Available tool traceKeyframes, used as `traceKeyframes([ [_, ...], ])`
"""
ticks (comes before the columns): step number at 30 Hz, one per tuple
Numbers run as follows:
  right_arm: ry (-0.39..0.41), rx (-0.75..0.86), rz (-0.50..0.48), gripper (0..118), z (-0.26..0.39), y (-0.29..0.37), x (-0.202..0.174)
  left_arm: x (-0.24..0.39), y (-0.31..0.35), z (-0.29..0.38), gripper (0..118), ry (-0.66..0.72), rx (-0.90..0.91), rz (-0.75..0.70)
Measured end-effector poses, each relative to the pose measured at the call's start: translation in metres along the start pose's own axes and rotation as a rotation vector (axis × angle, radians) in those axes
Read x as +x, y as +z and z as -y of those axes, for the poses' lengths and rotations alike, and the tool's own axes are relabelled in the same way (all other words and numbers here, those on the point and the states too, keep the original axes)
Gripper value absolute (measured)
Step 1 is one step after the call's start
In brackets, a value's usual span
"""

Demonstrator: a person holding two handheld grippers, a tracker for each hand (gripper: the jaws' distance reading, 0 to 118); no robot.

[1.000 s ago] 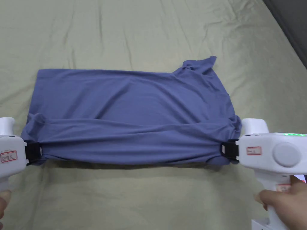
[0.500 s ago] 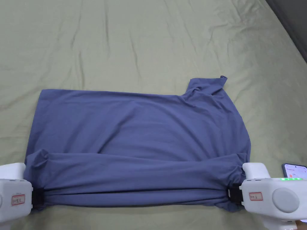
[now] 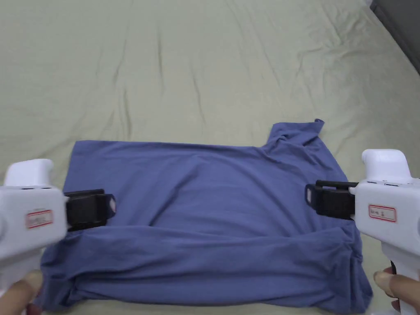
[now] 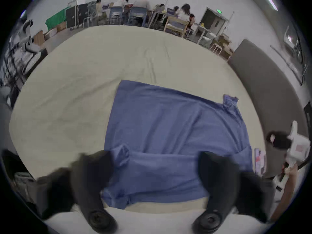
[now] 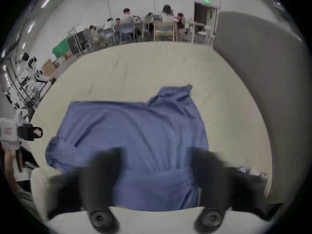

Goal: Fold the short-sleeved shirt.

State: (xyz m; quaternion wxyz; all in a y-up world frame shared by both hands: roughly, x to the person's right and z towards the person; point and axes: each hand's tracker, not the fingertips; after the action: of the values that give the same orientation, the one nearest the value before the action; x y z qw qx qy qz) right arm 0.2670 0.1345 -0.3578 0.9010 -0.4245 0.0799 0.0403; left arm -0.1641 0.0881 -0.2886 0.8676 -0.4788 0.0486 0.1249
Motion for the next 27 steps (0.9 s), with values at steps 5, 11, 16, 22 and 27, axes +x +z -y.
traceKeyframes([
  [5,-0.030,0.000,-0.186,4,0.017,-0.056,-0.020,0.019,-0.023,-0.013,0,-0.046,-0.004,-0.017],
  [11,0.001,-0.020,-0.134,4,0.019,-0.065,-0.036,-0.010,-0.105,-0.074,111,-0.054,0.063,-0.130],
  [16,0.021,-0.033,-0.085,4,0.017,-0.068,-0.026,-0.038,-0.170,-0.100,118,-0.051,-0.050,-0.180],
  [22,-0.012,-0.060,-0.035,4,0.022,-0.074,-0.005,-0.057,-0.220,-0.114,115,-0.033,-0.118,-0.243],
  [27,-0.028,-0.069,0.005,4,0.018,-0.088,0.011,-0.037,-0.187,-0.115,1,-0.008,-0.038,-0.178],
])
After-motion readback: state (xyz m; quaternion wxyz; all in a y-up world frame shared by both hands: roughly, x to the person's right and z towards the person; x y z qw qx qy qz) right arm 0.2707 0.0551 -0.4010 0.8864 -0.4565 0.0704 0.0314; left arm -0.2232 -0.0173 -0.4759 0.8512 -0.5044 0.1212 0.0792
